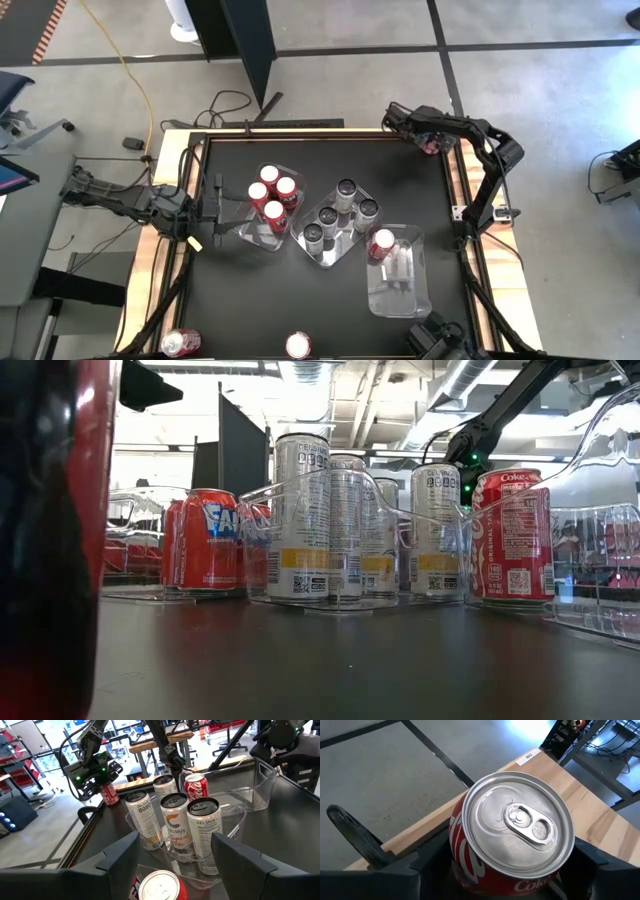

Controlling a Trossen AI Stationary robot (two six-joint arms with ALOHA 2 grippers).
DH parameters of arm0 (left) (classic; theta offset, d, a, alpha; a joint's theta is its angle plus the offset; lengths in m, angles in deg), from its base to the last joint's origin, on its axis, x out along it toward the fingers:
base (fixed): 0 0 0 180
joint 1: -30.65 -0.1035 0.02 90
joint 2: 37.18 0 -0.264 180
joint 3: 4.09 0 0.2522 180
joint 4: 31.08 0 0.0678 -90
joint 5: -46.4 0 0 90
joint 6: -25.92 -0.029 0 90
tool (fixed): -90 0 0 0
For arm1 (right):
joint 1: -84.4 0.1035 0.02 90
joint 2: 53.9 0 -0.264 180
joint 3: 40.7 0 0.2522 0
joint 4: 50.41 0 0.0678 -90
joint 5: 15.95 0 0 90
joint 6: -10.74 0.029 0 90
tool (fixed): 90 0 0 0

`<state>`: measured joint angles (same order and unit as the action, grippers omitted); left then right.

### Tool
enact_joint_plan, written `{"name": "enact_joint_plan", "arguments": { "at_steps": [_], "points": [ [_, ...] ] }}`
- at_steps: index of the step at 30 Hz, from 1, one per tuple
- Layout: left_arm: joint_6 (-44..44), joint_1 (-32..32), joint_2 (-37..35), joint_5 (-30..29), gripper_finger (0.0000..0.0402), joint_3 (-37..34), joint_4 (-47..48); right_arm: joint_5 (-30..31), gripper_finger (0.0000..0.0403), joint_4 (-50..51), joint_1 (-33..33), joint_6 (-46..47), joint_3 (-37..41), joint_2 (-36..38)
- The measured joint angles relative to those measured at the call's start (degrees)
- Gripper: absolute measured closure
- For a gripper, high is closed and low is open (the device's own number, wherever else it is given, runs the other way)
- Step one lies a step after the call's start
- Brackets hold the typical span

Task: Sort soda cans
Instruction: Put the red soda can into the right transparent bin

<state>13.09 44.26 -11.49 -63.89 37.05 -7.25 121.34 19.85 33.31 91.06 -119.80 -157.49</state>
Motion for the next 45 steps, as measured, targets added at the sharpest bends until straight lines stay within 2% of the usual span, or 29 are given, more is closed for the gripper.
{"name": "enact_joint_plan", "arguments": {
  "at_steps": [18,27,45],
  "points": [
    [0.00,0.00,0.02,0.00,0.0162,0.00,0.00,-0.21,0.0112,5.90,3.04,2.30,0.09,1.61],
    [0.02,0.01,0.02,0.00,0.0162,0.01,-0.02,-0.33,0.0112,12.30,5.63,5.38,-1.82,1.44],
    [0.08,0.02,0.04,0.00,0.0162,0.00,0.04,2.02,0.0121,17.30,11.22,11.68,-2.29,2.98]
  ]
}}
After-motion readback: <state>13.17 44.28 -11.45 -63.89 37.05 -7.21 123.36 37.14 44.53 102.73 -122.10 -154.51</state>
